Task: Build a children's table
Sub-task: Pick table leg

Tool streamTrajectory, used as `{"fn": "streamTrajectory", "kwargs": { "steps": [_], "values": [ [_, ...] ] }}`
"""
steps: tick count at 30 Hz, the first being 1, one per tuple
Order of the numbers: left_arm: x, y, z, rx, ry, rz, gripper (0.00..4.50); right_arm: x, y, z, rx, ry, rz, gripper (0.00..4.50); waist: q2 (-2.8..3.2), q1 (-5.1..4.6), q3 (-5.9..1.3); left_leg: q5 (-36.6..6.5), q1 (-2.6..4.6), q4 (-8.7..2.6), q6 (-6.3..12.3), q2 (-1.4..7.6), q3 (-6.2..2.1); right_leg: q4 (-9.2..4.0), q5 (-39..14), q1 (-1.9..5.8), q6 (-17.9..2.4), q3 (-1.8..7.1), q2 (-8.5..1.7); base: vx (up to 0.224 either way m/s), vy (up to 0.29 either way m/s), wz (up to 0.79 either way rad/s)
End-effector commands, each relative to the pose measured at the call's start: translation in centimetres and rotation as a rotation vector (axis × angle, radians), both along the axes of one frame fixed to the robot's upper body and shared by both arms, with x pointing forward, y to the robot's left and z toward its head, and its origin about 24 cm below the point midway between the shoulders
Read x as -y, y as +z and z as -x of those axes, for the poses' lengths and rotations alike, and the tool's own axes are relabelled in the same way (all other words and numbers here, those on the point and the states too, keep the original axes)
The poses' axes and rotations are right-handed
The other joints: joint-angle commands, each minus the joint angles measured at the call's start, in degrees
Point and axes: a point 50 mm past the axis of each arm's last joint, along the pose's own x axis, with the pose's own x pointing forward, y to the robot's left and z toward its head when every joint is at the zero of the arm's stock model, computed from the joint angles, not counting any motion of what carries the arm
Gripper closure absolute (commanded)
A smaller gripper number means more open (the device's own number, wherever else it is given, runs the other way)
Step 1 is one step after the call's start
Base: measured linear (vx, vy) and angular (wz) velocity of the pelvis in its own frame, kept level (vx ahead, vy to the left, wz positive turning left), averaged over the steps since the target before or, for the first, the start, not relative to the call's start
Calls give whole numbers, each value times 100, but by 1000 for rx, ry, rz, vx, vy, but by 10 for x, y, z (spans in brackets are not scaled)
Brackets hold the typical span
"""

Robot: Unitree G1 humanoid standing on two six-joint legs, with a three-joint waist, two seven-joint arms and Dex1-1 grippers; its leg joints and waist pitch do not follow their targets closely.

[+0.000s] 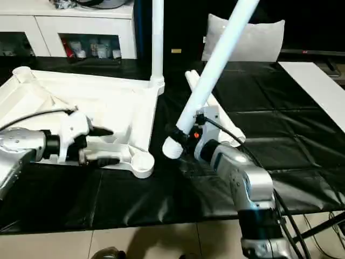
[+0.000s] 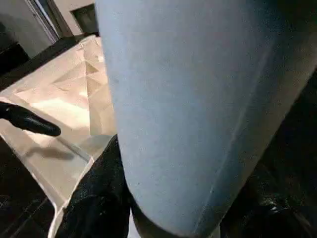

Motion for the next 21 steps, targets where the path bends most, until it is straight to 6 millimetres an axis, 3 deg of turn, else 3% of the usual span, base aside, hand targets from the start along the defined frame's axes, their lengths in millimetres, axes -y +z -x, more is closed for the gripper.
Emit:
{"fn": "streamTrajectory", "kwargs": {
  "steps": [1,3,9,10,12,13,15,16,20,21],
  "values": [
    [1,2,-1,6,-52,-44,35,2,1,0,12,-4,36,261,144,-24,-423,-1953,183,-482,-517,186,-140,-451,-1978,193,-803,278,-368,0,0,0],
    [1,0,-3,10,-79,-62,38,1,1,1,21,10,43,261,109,-21,-410,-1975,185,-485,-504,182,-140,-473,-2103,198,-790,279,-374,0,0,0],
    [1,-3,-18,27,-102,-103,82,-3,9,3,155,73,91,261,104,-10,-411,-2067,197,-488,-498,190,-161,-515,-2458,199,-633,278,-410,0,0,0],
    [1,-4,-18,13,-111,-109,109,-3,10,3,188,82,93,261,122,-4,-421,-2049,201,-483,-493,196,-161,-506,-2400,197,-662,280,-420,0,0,0],
    [0,-7,-19,-14,-131,-131,119,-4,12,5,234,101,113,261,107,-5,-413,-2052,194,-487,-463,200,-160,-509,-2348,197,-705,281,-416,0,0,0],
    [-1,-8,-19,-23,-142,-140,123,-4,11,7,224,123,124,261,131,-3,-420,-2017,201,-484,-466,201,-159,-488,-2251,204,-744,286,-410,0,0,0],
    [-1,-13,-21,-35,-158,-153,134,-5,11,11,154,172,78,261,111,-5,-424,-1939,187,-487,-422,200,-153,-472,-2075,231,-804,290,-394,0,0,0],
    [-1,-14,-22,-38,-162,-154,148,-5,12,11,149,182,62,261,129,-9,-425,-1922,182,-485,-393,195,-151,-473,-1998,239,-835,291,-388,0,0,0],
    [-3,-19,-27,-25,-151,-194,168,-3,15,13,179,195,26,261,123,4,-427,-1998,190,-479,-398,206,-151,-480,-1997,234,-899,286,-408,0,0,0],
    [-3,-20,-29,-19,-157,-209,193,-2,15,13,187,194,28,261,147,0,-422,-2067,206,-481,-421,210,-155,-491,-2062,215,-891,284,-408,0,0,0]
  ]
}}
